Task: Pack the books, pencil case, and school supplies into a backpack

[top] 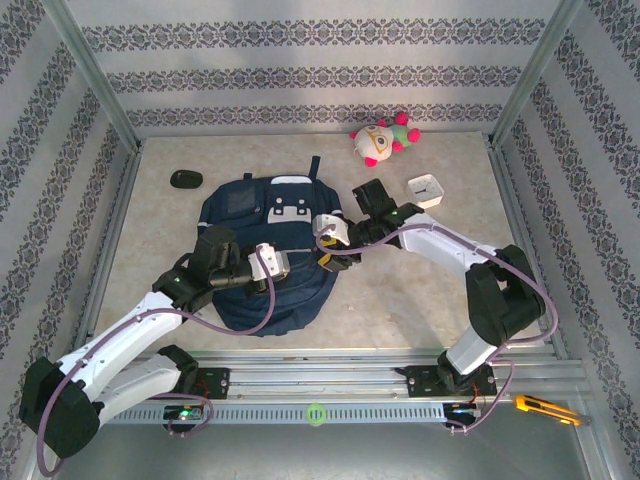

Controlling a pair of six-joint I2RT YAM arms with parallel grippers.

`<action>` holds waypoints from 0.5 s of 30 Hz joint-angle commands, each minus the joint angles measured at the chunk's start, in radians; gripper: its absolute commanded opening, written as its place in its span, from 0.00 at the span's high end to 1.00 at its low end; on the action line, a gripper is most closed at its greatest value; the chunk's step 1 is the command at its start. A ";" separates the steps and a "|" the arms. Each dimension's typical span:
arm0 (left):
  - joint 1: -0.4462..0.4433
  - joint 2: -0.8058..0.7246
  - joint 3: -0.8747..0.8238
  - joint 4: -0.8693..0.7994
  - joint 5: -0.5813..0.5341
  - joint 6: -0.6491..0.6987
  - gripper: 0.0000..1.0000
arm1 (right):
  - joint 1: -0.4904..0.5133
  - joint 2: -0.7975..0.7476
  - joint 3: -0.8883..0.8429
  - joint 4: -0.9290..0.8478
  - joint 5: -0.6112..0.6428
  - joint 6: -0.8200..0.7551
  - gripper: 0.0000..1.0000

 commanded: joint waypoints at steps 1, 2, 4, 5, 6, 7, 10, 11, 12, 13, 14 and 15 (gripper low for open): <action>0.008 -0.012 -0.001 0.103 0.038 -0.023 1.00 | 0.014 0.005 0.036 -0.114 -0.072 -0.044 0.52; 0.008 -0.012 0.001 0.106 0.037 -0.023 1.00 | 0.015 0.001 0.037 -0.130 -0.082 -0.047 0.53; 0.008 -0.010 -0.001 0.110 0.031 -0.023 1.00 | 0.015 -0.003 0.037 -0.145 -0.092 -0.050 0.54; 0.008 -0.009 -0.002 0.110 0.028 -0.023 1.00 | 0.014 -0.005 0.036 -0.155 -0.103 -0.051 0.55; 0.008 -0.006 -0.001 0.117 0.020 -0.023 1.00 | 0.014 -0.012 0.036 -0.180 -0.125 -0.055 0.57; 0.007 0.000 -0.003 0.124 0.024 -0.024 1.00 | 0.014 -0.017 0.038 -0.213 -0.162 -0.058 0.60; 0.007 0.007 -0.002 0.135 0.047 -0.032 1.00 | -0.002 -0.004 0.046 -0.208 -0.185 -0.028 0.63; 0.007 0.009 -0.003 0.137 0.049 -0.035 1.00 | -0.012 0.002 0.052 -0.205 -0.194 -0.008 0.63; 0.008 0.009 -0.003 0.139 0.050 -0.037 1.00 | -0.023 0.010 0.061 -0.196 -0.195 0.029 0.63; 0.007 0.008 -0.003 0.139 0.050 -0.038 1.00 | -0.037 0.017 0.068 -0.175 -0.183 0.080 0.63; 0.008 0.007 -0.002 0.139 0.051 -0.039 1.00 | -0.047 0.022 0.072 -0.156 -0.164 0.132 0.62; 0.007 0.005 -0.003 0.138 0.050 -0.036 1.00 | -0.057 0.021 0.073 -0.140 -0.143 0.173 0.61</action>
